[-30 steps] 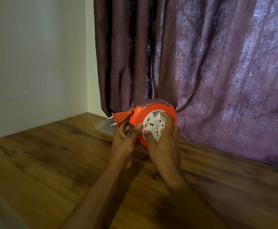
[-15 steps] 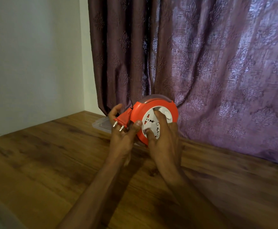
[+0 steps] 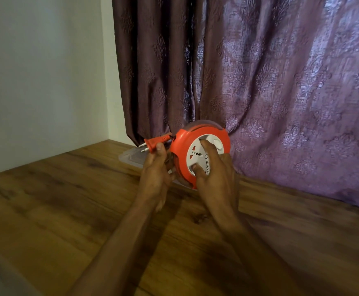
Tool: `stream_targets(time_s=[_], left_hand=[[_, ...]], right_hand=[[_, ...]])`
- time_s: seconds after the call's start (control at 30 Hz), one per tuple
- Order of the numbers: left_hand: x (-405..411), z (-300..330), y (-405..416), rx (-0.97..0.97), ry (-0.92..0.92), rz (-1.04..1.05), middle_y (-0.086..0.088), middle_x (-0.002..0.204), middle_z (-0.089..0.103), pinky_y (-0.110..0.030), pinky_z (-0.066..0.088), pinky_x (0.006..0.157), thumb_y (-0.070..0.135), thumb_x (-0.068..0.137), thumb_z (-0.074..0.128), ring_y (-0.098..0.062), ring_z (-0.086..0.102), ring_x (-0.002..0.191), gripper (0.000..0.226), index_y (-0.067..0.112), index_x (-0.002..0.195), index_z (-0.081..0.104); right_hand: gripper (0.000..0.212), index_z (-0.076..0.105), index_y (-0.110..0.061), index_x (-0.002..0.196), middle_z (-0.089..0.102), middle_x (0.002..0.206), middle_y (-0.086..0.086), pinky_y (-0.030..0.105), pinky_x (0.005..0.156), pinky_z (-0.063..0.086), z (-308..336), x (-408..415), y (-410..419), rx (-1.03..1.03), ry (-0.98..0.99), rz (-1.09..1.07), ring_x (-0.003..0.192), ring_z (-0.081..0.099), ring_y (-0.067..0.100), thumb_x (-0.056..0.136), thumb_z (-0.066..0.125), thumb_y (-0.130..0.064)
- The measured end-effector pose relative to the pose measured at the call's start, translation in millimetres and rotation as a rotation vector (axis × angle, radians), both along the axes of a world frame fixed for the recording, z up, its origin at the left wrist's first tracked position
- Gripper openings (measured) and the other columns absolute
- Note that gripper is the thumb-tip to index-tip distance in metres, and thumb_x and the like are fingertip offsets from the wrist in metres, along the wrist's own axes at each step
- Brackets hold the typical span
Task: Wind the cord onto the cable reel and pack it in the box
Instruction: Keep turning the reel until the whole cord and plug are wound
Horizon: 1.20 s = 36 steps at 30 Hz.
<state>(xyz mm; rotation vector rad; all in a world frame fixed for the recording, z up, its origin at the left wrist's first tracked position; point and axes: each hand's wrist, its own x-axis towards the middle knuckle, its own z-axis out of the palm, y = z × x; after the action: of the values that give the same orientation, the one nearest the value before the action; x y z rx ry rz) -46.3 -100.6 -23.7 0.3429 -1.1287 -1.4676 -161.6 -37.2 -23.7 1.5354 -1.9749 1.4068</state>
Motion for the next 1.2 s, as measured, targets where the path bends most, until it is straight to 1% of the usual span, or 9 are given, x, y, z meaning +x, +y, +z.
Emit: stream_targets(time_s=[0.2,0.3,0.4,0.5,0.67,0.8,0.97,1.1,1.2], left_hand=[[0,-3,-1,-0.059,-0.081,0.051,0.010,0.104,0.079,-0.036,0.063,0.081,0.056,0.082,0.054,-0.015,0.075,0.102,0.041,0.031,0.112,0.066],[-2,-5,0,-0.019,-0.057,0.101,0.007,0.101,0.080,-0.038,0.063,0.080,0.058,0.081,0.058,-0.018,0.076,0.099,0.040,0.031,0.108,0.069],[-3,-4,-2,0.058,-0.012,0.135,0.006,0.093,0.080,-0.037,0.063,0.074,0.055,0.093,0.053,-0.019,0.073,0.096,0.033,0.030,0.103,0.073],[-4,-4,-3,0.122,0.001,0.161,0.006,0.087,0.080,-0.045,0.058,0.084,0.046,0.099,0.051,-0.021,0.071,0.095,0.029,0.028,0.098,0.074],[-6,-5,-3,0.135,-0.004,0.179,0.007,0.079,0.080,-0.039,0.059,0.076,0.040,0.102,0.050,-0.010,0.076,0.075,0.030,0.025,0.092,0.073],[-6,-6,-2,0.156,0.018,0.136,0.005,0.085,0.080,-0.045,0.057,0.084,0.043,0.100,0.051,-0.018,0.073,0.086,0.032,0.027,0.090,0.076],[-3,-6,-1,0.171,0.060,0.092,0.004,0.085,0.079,-0.036,0.060,0.072,0.050,0.097,0.052,-0.014,0.076,0.079,0.035,0.024,0.090,0.076],[-5,-5,6,0.096,0.010,0.117,-0.002,0.099,0.080,-0.041,0.063,0.079,0.028,0.095,0.064,-0.024,0.077,0.095,0.010,0.024,0.098,0.072],[-5,-5,9,0.039,0.016,0.115,-0.005,0.105,0.079,-0.043,0.064,0.080,0.016,0.090,0.070,-0.030,0.074,0.103,0.010,0.023,0.097,0.072]], right_hand=[[0.062,0.035,-0.044,0.141,0.048,0.125,0.006,0.040,0.082,0.050,1,2,1,-0.006,0.051,-0.023,0.107,0.058,0.030,0.087,0.064,-0.030],[0.062,0.035,-0.043,0.140,0.047,0.125,0.006,0.038,0.079,0.051,0,2,2,0.012,0.092,-0.032,0.104,0.059,0.028,0.087,0.063,-0.030],[0.062,0.035,-0.042,0.141,0.048,0.125,0.006,0.037,0.078,0.051,-1,2,3,0.024,0.127,-0.028,0.105,0.059,0.027,0.088,0.063,-0.032],[0.061,0.035,-0.043,0.141,0.052,0.124,0.006,0.039,0.079,0.050,-1,2,2,0.039,0.157,-0.040,0.107,0.057,0.027,0.086,0.063,-0.040],[0.063,0.033,-0.046,0.140,0.053,0.125,0.006,0.039,0.082,0.048,-6,3,0,0.070,0.098,-0.027,0.111,0.056,0.030,0.084,0.063,-0.045],[0.063,0.033,-0.044,0.139,0.053,0.126,0.007,0.040,0.079,0.049,-7,4,0,0.055,0.078,-0.029,0.109,0.057,0.031,0.084,0.064,-0.041],[0.062,0.037,-0.043,0.137,0.048,0.121,0.008,0.039,0.075,0.051,-3,5,2,0.008,0.142,-0.048,0.099,0.060,0.030,0.084,0.066,-0.028],[0.063,0.036,-0.043,0.139,0.047,0.120,0.007,0.038,0.073,0.051,-1,4,2,0.005,0.150,-0.066,0.094,0.061,0.030,0.085,0.065,-0.028],[0.062,0.035,-0.043,0.140,0.047,0.124,0.007,0.038,0.076,0.052,0,1,2,0.009,0.140,-0.062,0.098,0.061,0.029,0.086,0.063,-0.031]])
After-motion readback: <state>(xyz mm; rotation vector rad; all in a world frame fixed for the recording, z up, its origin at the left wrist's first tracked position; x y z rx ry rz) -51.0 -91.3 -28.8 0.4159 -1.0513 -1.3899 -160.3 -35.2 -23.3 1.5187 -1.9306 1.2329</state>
